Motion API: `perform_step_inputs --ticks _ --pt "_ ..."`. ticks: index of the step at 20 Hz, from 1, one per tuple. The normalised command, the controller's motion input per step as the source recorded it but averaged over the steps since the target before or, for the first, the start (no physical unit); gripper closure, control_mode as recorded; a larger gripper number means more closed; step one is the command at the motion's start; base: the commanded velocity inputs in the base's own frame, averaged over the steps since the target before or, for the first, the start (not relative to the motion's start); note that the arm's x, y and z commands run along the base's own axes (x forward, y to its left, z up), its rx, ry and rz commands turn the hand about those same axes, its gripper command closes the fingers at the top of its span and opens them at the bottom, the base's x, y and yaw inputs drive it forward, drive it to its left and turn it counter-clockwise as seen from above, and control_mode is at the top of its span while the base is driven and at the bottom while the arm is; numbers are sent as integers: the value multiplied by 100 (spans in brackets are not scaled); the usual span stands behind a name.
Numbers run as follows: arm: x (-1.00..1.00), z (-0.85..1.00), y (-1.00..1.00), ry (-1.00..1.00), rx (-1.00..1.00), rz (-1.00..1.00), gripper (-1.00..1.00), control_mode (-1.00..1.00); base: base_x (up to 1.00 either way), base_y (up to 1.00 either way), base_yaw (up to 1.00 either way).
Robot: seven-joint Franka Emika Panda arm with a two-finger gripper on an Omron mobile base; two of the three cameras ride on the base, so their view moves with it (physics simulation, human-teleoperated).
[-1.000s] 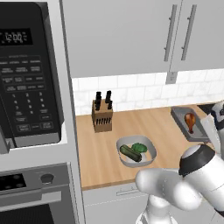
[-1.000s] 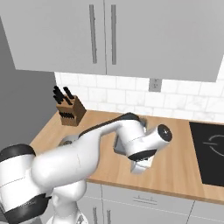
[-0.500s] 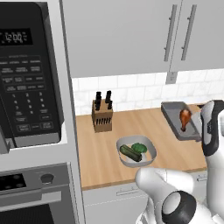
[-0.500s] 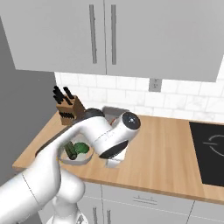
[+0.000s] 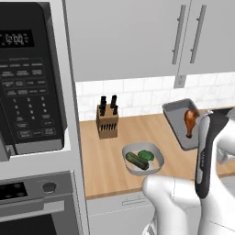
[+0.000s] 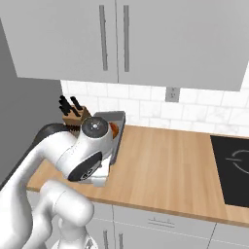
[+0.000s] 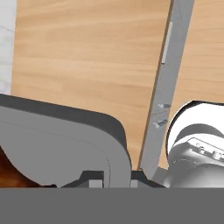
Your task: Take the meat container that has the chicken drumstick and place it on the second highest rack of the freezer. Then take the vegetable container that has the broccoli and cucumber and place it on the highest rack of the freezer.
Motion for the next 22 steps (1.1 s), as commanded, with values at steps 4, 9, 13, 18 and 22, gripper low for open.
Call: perform_step_inputs --ticks 4,9,13,18,22 --pt "-53 45 19 -14 -3 0 100 -100 0 0 0" --pt "-44 65 36 0 0 0 100 -100 0 0 0" --pt "0 56 50 13 0 0 100 -100 0 0 0" --pt "-18 18 12 5 0 0 100 -100 0 0 0" --pt "-48 0 -3 -6 5 0 100 -100 0 0 0"
